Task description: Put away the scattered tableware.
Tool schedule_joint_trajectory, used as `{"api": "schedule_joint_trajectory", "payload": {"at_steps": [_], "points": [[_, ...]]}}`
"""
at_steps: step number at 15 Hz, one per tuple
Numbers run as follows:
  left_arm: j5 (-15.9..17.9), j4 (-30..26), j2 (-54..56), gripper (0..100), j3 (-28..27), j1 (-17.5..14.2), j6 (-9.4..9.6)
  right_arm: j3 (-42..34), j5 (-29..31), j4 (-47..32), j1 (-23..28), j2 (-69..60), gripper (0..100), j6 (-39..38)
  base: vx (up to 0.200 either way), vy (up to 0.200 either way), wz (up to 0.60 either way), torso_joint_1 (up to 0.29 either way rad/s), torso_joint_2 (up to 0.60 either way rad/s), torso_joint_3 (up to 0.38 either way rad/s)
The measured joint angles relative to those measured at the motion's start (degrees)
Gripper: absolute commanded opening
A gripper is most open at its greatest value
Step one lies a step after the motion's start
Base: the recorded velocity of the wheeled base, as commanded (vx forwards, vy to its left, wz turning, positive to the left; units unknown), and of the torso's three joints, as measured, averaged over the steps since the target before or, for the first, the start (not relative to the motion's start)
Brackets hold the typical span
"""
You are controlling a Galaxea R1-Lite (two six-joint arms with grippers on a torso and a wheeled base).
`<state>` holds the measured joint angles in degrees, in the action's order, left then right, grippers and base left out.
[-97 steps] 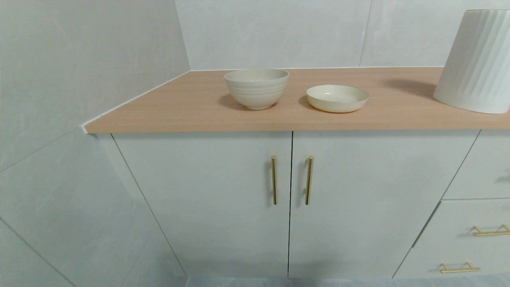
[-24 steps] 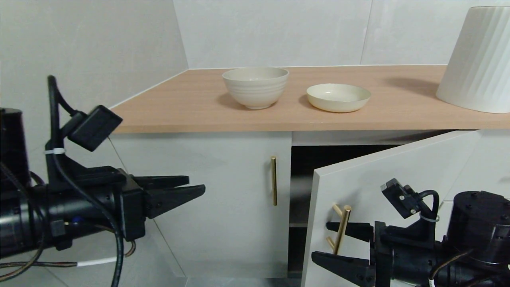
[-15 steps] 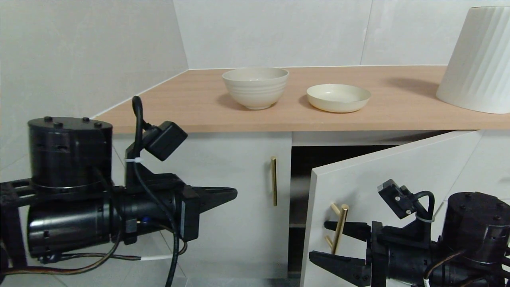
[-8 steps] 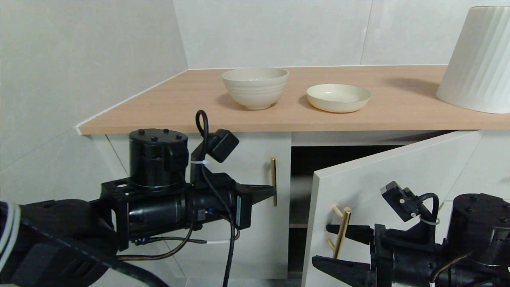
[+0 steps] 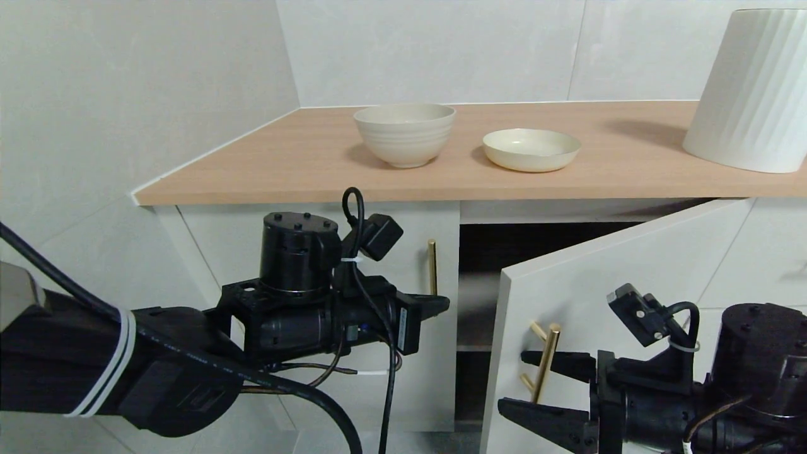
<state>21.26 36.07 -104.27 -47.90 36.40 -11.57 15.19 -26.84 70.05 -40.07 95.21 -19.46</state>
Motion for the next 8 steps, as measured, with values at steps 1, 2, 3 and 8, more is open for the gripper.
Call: {"api": "schedule_joint_trajectory", "payload": {"at_steps": [1, 2, 3, 8], "points": [[0.0, 0.1, -0.2, 0, 0.0, 0.1, -0.02, 0.0, 0.3, 0.1, 0.0, 0.0, 100, 0.1, -0.2, 0.0, 0.0, 0.002, 0.0, 0.002], [0.0, 0.1, -0.5, 0, 0.0, 0.0, -0.02, 0.0, 0.5, 0.2, 0.1, 0.1, 100, 0.1, -0.2, 0.0, 0.0, 0.007, 0.01, 0.002], [-0.1, 0.1, -0.7, 0, 0.0, -0.1, -0.02, 0.0, 0.9, 0.3, 0.1, 0.2, 100, 0.1, 0.0, 0.0, 0.0, 0.0, 0.0, 0.0], [-0.3, 0.2, -4.6, 0, -3.7, 0.7, -0.35, 0.2, 2.7, 0.4, 0.2, 0.4, 100, 0.0, 0.0, 0.0, 0.0, 0.0, 0.0, 0.0]]}}
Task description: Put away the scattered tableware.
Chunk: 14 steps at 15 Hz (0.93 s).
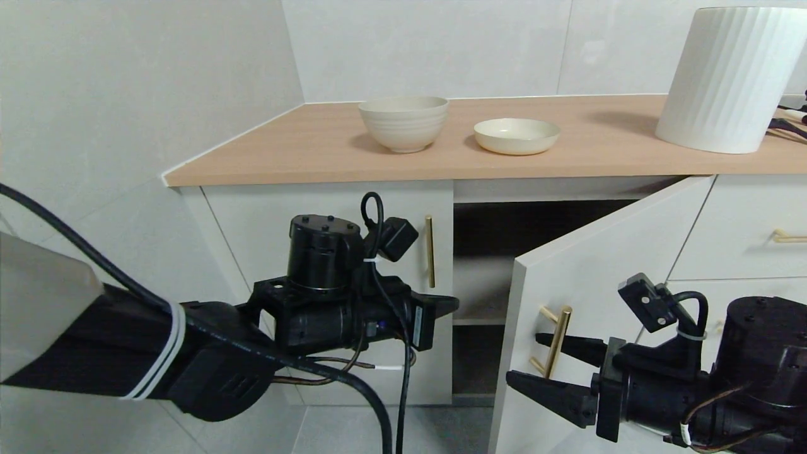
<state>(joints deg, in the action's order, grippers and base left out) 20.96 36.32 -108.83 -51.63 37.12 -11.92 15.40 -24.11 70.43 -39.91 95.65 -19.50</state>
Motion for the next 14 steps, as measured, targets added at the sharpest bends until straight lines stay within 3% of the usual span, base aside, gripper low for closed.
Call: {"api": "schedule_joint_trajectory", "payload": {"at_steps": [5, 7, 14], "points": [[-0.3, 2.1, -6.5, 0, -5.9, 4.2, -1.38, 0.3, -1.2, -0.1, 0.4, 0.4, 100, -0.2, 0.0, 0.0, 0.0, 0.0, 0.0, 0.0], [-0.9, 5.0, -8.0, 0, -6.6, 6.0, -2.8, 0.6, -3.4, 0.0, 1.2, 0.8, 100, -0.2, 0.0, 0.0, 0.0, 0.0, 0.0, 0.0], [-1.0, 8.6, -10.5, 0, -6.8, 7.1, -3.12, 1.2, -4.6, -0.1, 2.9, 1.4, 100, -0.3, 0.0, 0.0, 0.0, 0.0, 0.0, 0.0]]}}
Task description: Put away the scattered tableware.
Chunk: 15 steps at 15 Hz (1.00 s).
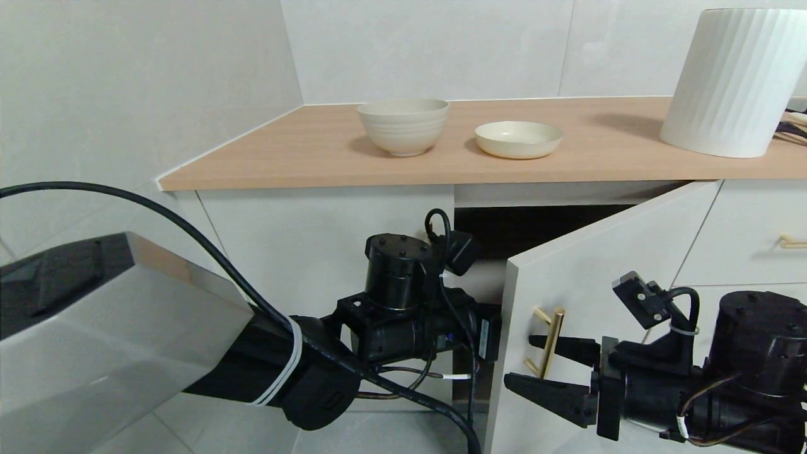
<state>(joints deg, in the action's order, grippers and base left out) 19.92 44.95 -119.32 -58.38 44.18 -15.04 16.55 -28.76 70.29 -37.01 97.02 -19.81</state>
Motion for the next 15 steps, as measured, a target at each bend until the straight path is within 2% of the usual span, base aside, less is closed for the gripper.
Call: {"api": "schedule_joint_trajectory", "payload": {"at_steps": [9, 10, 13, 15], "points": [[-0.3, 1.4, -1.0, 0, -0.2, 0.7, -0.23, 1.8, -0.4, -0.5, 6.0, 2.4, 100, 0.9, 0.0, 0.0, 0.0, 0.0, 0.0, 0.0], [-0.2, 1.4, -1.3, 0, -0.6, 0.8, -0.23, 2.0, -2.0, -0.5, 7.0, 2.6, 100, 1.2, 0.0, 0.0, 0.0, 0.0, 0.0, 0.0], [0.0, 2.3, -2.2, 0, -1.3, 1.1, -2.04, 3.0, -8.6, -0.5, 12.2, 3.3, 100, 1.4, 0.0, 0.0, 0.0, 0.0, 0.0, 0.0], [-0.1, 3.7, -2.6, 0, -1.4, 1.2, -2.96, 4.2, -9.8, -0.7, 15.6, 3.6, 100, 1.5, 0.0, 0.0, 0.0, 0.0, 0.0, 0.0]]}}
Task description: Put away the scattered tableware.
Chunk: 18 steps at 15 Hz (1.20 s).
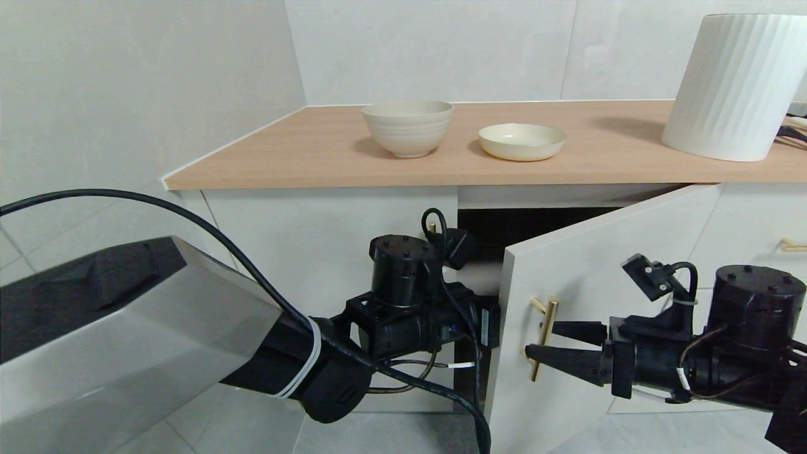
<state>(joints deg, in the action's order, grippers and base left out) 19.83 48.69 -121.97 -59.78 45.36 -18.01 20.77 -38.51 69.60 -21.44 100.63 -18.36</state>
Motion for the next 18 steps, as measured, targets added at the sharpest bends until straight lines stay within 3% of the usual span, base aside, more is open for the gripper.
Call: {"api": "schedule_joint_trajectory", "payload": {"at_steps": [4, 9, 10, 13, 14, 18], "points": [[-0.3, 0.7, -0.1, 0, 0.5, 0.0, -0.13, 1.0, 0.3, -0.4, 5.1, -2.0, 100, 3.4, 0.0, 0.0, 0.0, 0.0, 0.0, 0.0], [1.4, 1.5, 0.5, 0, 1.3, 0.9, -0.27, -8.4, 2.1, -1.7, 1.8, -10.6, 100, 6.6, 0.0, 0.0, 0.0, 0.0, 0.0, 0.0], [1.1, 1.6, 0.5, 0, 1.4, 0.7, -0.3, -11.0, 4.2, -1.9, 1.2, -12.1, 100, 8.4, 0.0, 0.0, 0.0, 0.0, 0.0, 0.0], [0.5, 1.5, 0.5, 0, 1.2, 0.8, -0.28, -16.9, 17.9, -2.4, -2.1, -16.0, 100, 14.1, 0.0, 0.0, 0.0, 0.0, 0.0, 0.0], [0.2, 1.5, 0.5, 0, 1.2, 1.0, -0.39, -18.0, 19.2, -3.0, -3.7, -17.8, 100, 14.3, 0.0, 0.0, 0.0, 0.0, 0.0, 0.0], [-2.5, 2.1, 0.5, 0, 1.2, 3.1, -0.44, -16.2, 19.9, -19.0, -6.8, -27.4, 100, 14.4, 0.0, 0.0, 0.0, 0.0, 0.0, 0.0]]}}
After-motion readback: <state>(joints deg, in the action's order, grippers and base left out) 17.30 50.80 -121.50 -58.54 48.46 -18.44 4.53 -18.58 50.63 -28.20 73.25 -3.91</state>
